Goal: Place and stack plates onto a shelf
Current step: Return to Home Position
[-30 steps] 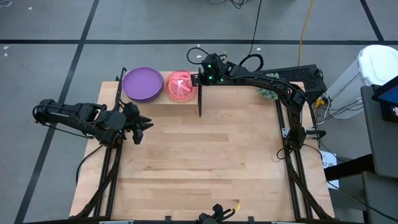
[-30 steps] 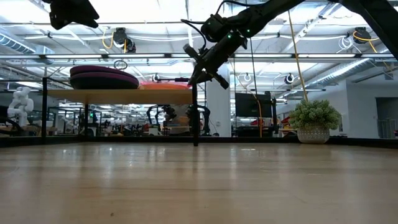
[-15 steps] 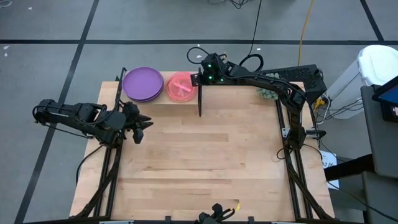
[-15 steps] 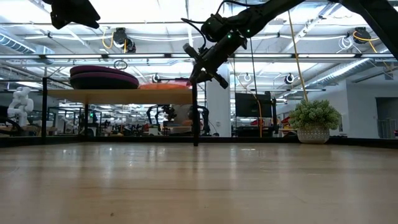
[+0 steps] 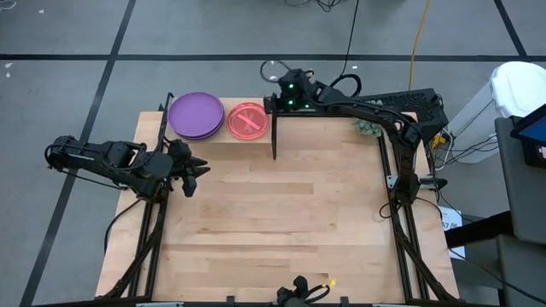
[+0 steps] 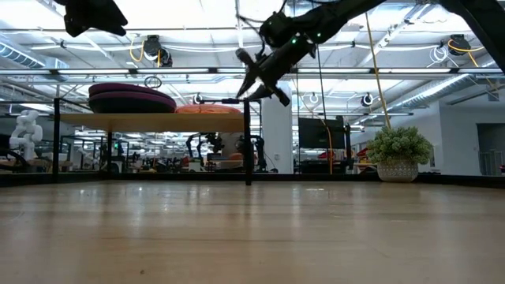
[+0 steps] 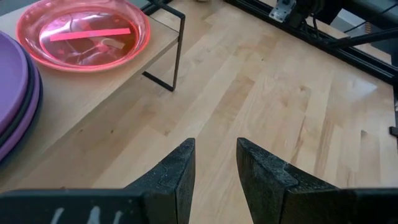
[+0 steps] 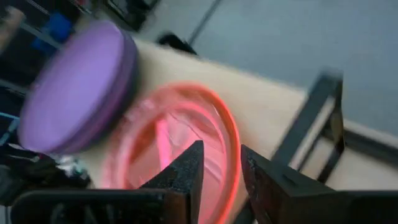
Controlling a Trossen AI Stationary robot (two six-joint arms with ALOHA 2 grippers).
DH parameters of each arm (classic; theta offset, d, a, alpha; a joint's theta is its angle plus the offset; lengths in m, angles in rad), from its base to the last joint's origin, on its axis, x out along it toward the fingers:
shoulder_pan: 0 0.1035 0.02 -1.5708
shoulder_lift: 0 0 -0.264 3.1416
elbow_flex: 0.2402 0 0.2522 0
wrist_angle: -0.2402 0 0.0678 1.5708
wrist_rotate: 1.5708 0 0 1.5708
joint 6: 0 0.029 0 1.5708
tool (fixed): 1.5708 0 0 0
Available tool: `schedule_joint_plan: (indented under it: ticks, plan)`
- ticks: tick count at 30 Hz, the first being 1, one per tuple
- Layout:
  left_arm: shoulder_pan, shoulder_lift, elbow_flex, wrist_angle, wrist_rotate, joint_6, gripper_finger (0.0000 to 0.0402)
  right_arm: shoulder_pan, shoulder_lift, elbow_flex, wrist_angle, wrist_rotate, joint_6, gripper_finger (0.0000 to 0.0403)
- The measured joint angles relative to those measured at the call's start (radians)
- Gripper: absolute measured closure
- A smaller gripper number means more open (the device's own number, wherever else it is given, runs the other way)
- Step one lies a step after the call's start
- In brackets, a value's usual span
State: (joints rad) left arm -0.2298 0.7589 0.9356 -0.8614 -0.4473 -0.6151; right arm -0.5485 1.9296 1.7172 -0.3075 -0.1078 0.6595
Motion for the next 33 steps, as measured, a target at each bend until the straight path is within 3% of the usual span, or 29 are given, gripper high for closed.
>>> schedule_joint_plan:
  ticks: [6,12,17,20,23,26,33]
  plan:
    - [0.000,-0.002,0.000,0.029,0.000,0.024,0.0279,-0.010,-0.071,0.000,-0.002,-0.097,-0.132,0.0307]
    - [0.000,-0.002,0.000,0.057,0.000,0.131,0.0279,-0.008,-0.119,0.000,-0.032,-0.293,-0.372,0.0311]
    - [0.000,-0.019,0.000,0.094,0.065,0.220,0.0282,0.006,-0.149,0.000,-0.045,-0.391,-0.507,0.0335]
    - [0.000,-0.038,0.000,0.133,0.081,0.242,0.0304,0.014,-0.177,0.000,-0.049,-0.441,-0.546,0.0360]
    - [0.000,-0.069,0.000,0.191,0.080,0.274,0.0345,0.022,-0.216,0.000,-0.060,-0.449,-0.544,0.0391]
    - [0.000,-0.098,0.000,0.240,0.079,0.334,0.0389,0.041,-0.256,0.000,-0.087,-0.440,-0.570,0.0398]
    - [0.000,-0.118,-0.005,0.260,0.080,0.469,0.0398,0.153,-0.398,-0.177,0.013,-0.285,-0.673,0.0402]
